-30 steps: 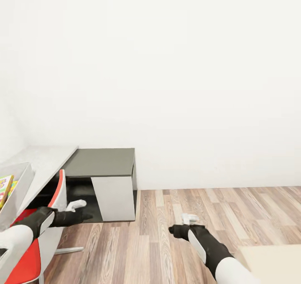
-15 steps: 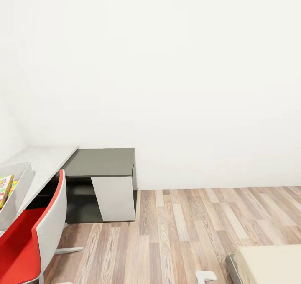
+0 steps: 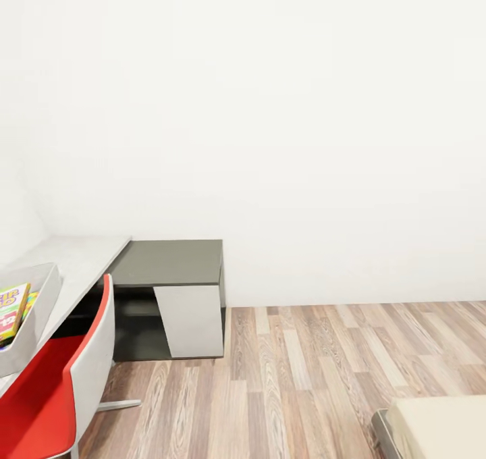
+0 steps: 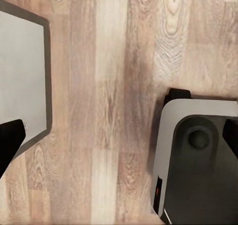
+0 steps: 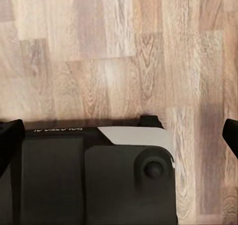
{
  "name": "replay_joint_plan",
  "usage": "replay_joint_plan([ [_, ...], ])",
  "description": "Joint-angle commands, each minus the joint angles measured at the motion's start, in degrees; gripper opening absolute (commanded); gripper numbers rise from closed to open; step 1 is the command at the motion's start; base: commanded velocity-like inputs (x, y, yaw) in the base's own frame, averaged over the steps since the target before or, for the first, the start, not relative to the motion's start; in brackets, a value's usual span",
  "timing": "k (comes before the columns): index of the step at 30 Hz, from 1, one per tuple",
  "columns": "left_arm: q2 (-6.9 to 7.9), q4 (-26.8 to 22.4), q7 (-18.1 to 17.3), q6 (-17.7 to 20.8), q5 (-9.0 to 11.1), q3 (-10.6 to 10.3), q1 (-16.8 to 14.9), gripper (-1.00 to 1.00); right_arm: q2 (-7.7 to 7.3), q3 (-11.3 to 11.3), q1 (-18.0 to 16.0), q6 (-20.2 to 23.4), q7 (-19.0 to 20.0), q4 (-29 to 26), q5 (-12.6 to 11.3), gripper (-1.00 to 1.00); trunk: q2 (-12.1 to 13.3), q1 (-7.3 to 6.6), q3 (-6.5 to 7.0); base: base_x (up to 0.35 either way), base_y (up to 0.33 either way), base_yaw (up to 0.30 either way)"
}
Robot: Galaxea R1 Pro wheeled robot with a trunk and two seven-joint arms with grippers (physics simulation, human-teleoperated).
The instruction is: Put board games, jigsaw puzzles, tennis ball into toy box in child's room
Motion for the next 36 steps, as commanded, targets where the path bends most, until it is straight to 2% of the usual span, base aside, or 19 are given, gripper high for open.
replay_joint_plan([
  [1,0.02,0.1,-0.2,-0.2,0.6,-0.2,0.1,1.0,0.2,0.5,0.0,-0.2,-0.7,0.0,-0.5,1.0,-0.1,0.04,-0.12,0.0,0.057,0.0],
  [7,-0.05,0.1,-0.1,-0.3,0.6,-0.2,1.0,1.0,0.89,0.5,0.8,-0.3,-4.3,0.0,-0.6,1.0,-0.1,0.04,-0.12,0.0,0.022,0.0],
  [13,-0.46,0.2,0.1,-0.2,0.7,-0.2,1.1,1.0,0.94,0.5,1.3,-0.2,-5.2,0.0,-0.6,1.0,-0.1,0.04,-0.12,0.0,0.003,0.0],
  [16,-0.92,0.2,0.9,-0.2,0.7,-0.1,1.2,1.0,0.99,0.5,1.5,-0.1,-5.4,0.0,-0.7,1.0,-0.1,0.04,-0.12,0.0,0.0,0.0],
  [17,-1.59,0.2,2.4,-0.2,0.7,-0.1,1.2,1.0,1.02,0.5,1.7,-0.1,-5.8,0.0,-0.7,1.0,-0.1,0.04,-0.12,0.0,0.0,0.0],
  [23,-2.72,0.2,6.4,0.1,0.7,-0.1,1.2,1.0,1.04,0.5,1.8,0.1,-7.9,0.0,-0.8,1.0,-0.1,0.04,-0.12,0.0,0.0,0.0],
  [28,-3.09,0.2,7.3,0.3,0.7,-0.1,1.5,1.0,1.04,0.5,2.0,0.4,-9.4,0.0,-0.8,1.0,-0.1,0.04,-0.12,0.0,0.0,0.0],
  [36,-3.13,0.3,7.4,2.7,0.6,-0.1,2.1,1.0,1.01,0.5,4.7,0.0,-9.9,0.0,-0.8,1.0,-0.1,0.04,-0.12,0.0,0.0,0.0],
])
